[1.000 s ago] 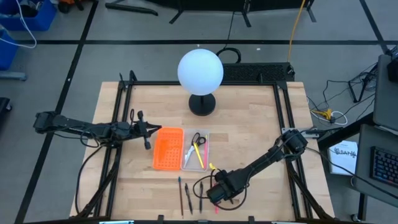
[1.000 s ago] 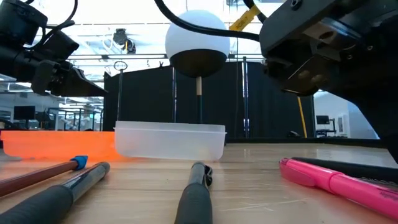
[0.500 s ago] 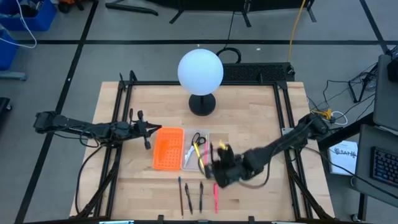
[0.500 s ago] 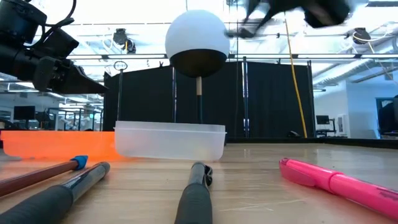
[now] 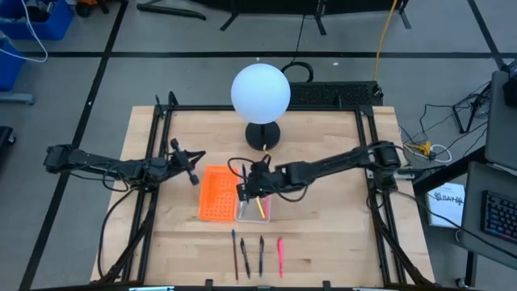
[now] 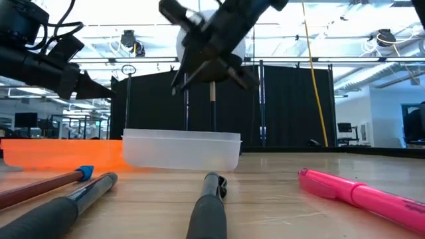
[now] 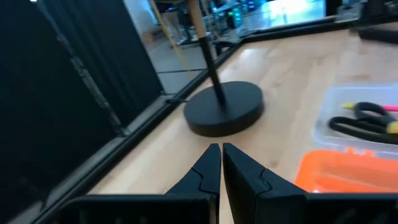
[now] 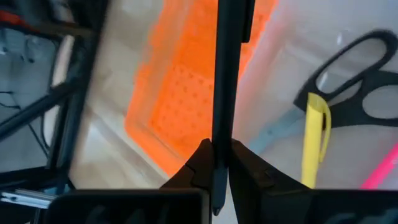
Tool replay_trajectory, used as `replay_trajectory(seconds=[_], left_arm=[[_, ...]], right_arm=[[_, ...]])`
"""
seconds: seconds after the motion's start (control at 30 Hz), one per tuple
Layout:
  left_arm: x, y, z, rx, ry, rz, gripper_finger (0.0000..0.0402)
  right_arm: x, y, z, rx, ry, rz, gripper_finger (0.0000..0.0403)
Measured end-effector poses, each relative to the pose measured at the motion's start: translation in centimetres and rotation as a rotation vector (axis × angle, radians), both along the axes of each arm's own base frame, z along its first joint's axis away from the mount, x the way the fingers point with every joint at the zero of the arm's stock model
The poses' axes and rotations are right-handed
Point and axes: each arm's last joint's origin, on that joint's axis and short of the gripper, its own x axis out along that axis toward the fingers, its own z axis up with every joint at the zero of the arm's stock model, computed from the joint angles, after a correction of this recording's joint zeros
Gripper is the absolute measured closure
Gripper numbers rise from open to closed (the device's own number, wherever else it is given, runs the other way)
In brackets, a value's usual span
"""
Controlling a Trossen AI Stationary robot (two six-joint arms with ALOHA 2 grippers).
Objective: Pick & place school supplies into a supply box
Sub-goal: Put the black pen into the orange supply box
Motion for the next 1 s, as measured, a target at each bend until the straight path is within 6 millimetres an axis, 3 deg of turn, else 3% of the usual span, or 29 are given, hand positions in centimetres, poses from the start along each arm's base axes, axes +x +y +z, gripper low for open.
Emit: replay_trajectory(seconds=[0.23, 0.43, 0.7, 1.0], left_arm=[[-0.1, 0.1, -0.1, 0.020, 0.021, 0.018, 0.0376], [-0.1, 0.1, -0.1, 0.020, 0.022, 0.020, 0.0376], [-0.1, 0.1, -0.1, 0.018, 0.021, 0.020, 0.0376], [-0.1, 0.1, -0.1, 0.023, 0.018, 0.019, 0.0376]], right_arm=[[1.1, -1.2, -2.4, 0.077, 0.035, 0.008, 0.0384], [1.2, -1.4, -3.0, 0.110, 0.047, -0.037, 0.0384], [0.5, -1.4, -5.7, 0.145, 0.114, -0.063, 0.0384], [0.0, -2.4, -6.8, 0.178, 0.129, -0.085, 0.0384]])
